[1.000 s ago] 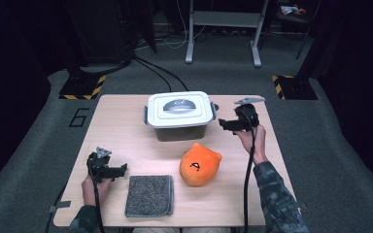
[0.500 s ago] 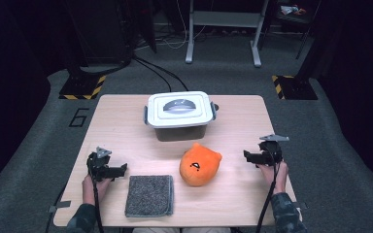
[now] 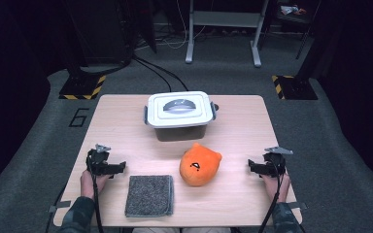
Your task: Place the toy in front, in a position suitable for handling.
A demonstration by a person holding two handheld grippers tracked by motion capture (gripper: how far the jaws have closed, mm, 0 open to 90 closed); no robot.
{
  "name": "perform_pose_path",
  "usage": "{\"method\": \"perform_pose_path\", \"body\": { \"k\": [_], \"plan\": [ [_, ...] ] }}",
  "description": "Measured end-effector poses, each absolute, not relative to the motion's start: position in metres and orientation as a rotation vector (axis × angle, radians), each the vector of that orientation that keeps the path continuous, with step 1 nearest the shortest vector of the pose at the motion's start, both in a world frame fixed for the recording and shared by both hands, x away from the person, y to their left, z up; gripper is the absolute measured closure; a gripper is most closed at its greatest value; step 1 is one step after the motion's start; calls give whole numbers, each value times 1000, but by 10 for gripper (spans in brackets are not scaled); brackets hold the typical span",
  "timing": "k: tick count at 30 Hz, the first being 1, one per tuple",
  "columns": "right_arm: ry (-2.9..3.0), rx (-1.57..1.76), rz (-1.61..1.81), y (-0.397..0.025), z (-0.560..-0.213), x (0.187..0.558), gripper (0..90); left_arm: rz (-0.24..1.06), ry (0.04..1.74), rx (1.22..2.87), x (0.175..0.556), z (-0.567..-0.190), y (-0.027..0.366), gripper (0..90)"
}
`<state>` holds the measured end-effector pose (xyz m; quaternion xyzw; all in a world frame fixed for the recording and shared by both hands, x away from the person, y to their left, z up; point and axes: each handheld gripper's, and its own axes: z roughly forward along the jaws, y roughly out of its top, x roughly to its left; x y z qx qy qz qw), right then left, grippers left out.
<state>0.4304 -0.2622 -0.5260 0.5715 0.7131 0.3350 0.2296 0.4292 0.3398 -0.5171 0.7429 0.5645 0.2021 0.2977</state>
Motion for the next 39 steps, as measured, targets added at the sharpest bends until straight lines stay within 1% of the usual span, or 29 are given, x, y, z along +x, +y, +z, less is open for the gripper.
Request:
{"method": "perform_pose_path", "body": {
  "k": [6,9,14,18,21,25,27,28,29,32,39],
  "plan": [
    [1969,1518,875,-254,-528,429,128,581,1424,1900,444,-484,329,34],
    [1977,1497,867,-255,-528,429,130,575,1373,1886,456,-463,320,42],
    [1973,1511,878,-255,-528,429,130,608,1265,1914,478,-429,298,60],
    [1973,1507,874,-254,-528,429,131,630,1178,1925,495,-408,275,78],
    [1972,1517,875,-254,-528,428,132,614,1109,1960,511,-397,259,90],
    [1974,1508,876,-255,-528,429,133,574,1058,1966,532,-388,236,106],
    [1976,1506,876,-255,-528,429,135,559,1030,1985,542,-385,224,140],
    [1976,1506,876,-255,-528,429,135,559,1030,1985,542,-385,224,144],
    [1983,1501,872,-256,-528,428,135,538,991,2004,551,-383,214,157],
    [1982,1504,871,-256,-528,428,136,509,953,2001,562,-383,199,214],
    [1974,1510,878,-256,-528,429,139,477,924,2034,580,-385,182,317]
  ]
}}
